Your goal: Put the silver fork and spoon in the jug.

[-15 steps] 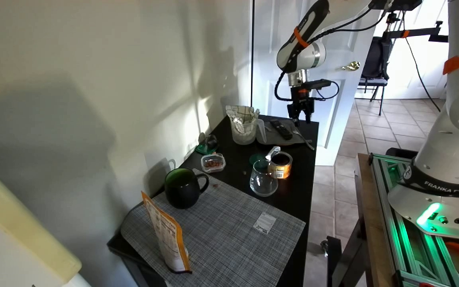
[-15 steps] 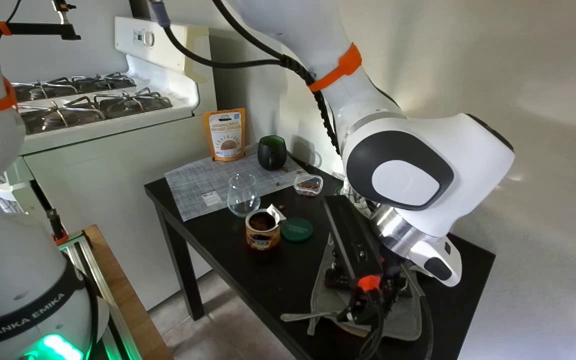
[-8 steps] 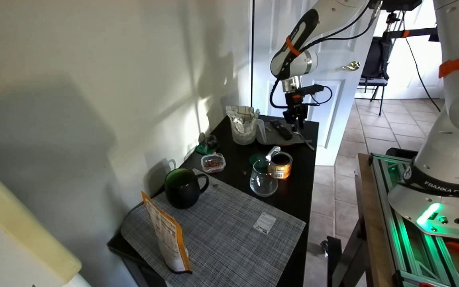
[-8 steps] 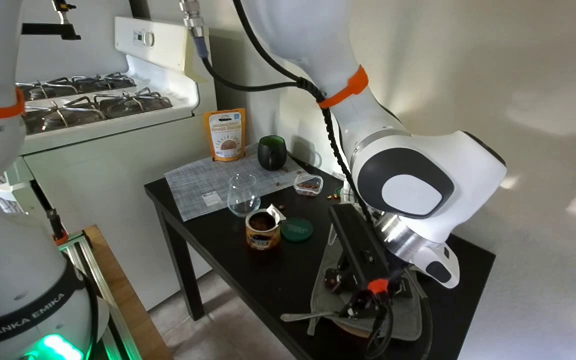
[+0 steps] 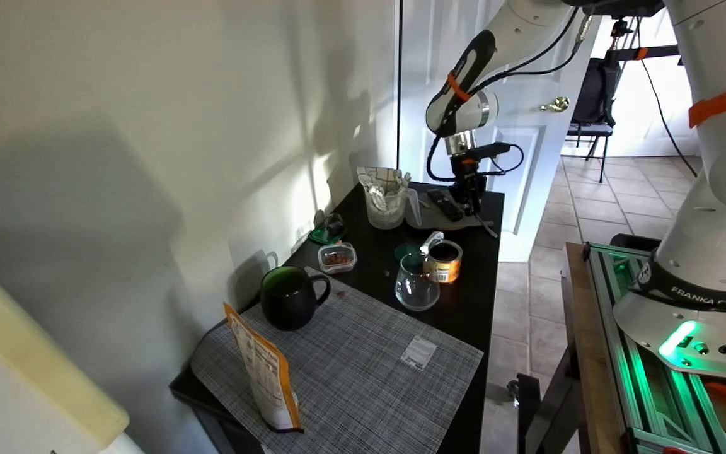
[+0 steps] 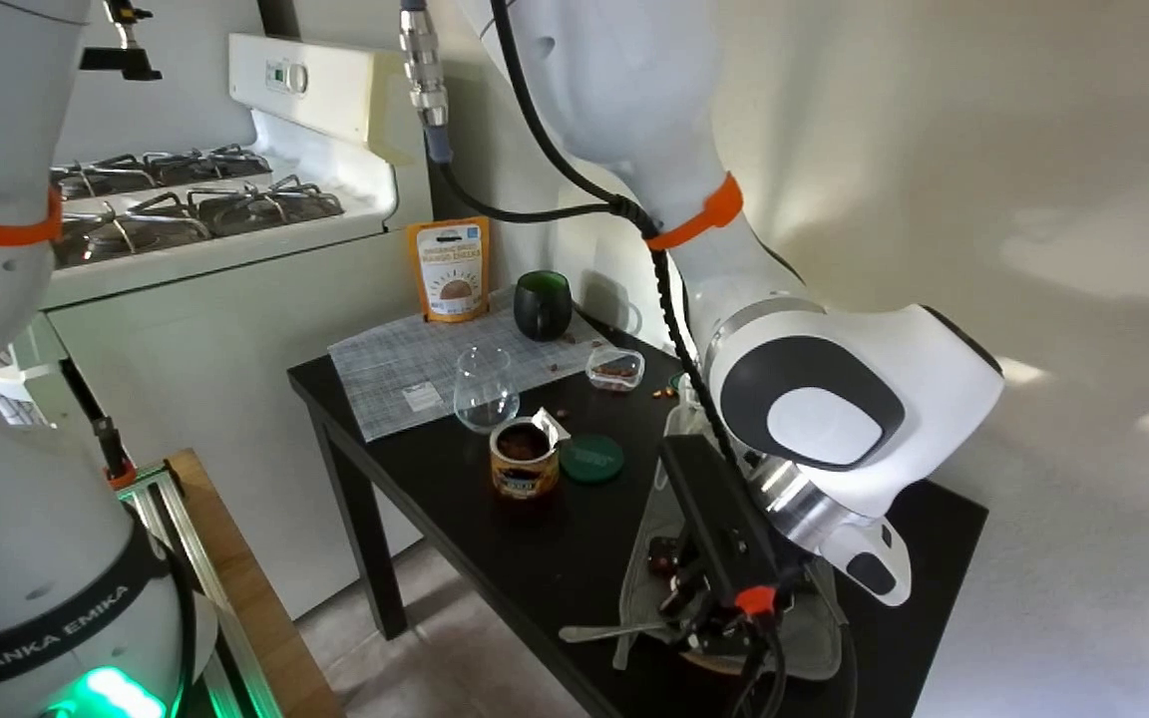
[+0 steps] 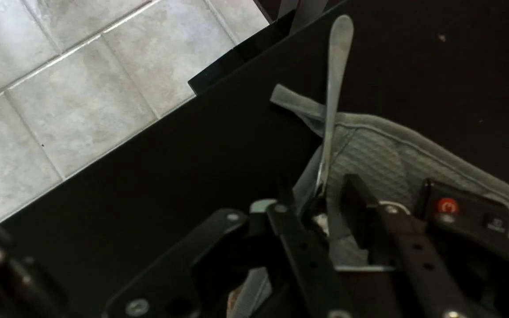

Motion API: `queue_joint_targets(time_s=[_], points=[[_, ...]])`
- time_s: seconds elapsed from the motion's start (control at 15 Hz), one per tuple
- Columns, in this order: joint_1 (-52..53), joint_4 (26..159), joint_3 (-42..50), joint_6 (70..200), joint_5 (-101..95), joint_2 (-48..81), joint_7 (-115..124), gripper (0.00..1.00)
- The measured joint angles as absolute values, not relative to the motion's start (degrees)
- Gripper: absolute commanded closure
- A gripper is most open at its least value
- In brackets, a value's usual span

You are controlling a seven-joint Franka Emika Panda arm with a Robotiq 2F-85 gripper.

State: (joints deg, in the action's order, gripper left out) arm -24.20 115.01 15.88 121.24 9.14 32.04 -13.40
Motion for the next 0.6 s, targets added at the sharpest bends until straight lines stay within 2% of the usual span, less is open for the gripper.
queue_joint_targets(time_s=[0.07,0.2,0.6], points=[[-24.3,114.9,15.9,121.2,9.0,32.0,-13.4,1.0],[-24.8,114.8,15.9,121.2,8.9,32.0,-13.4,0.97],[-24.9,115.4,15.9,121.4,8.2,30.6,-14.1,0.98]])
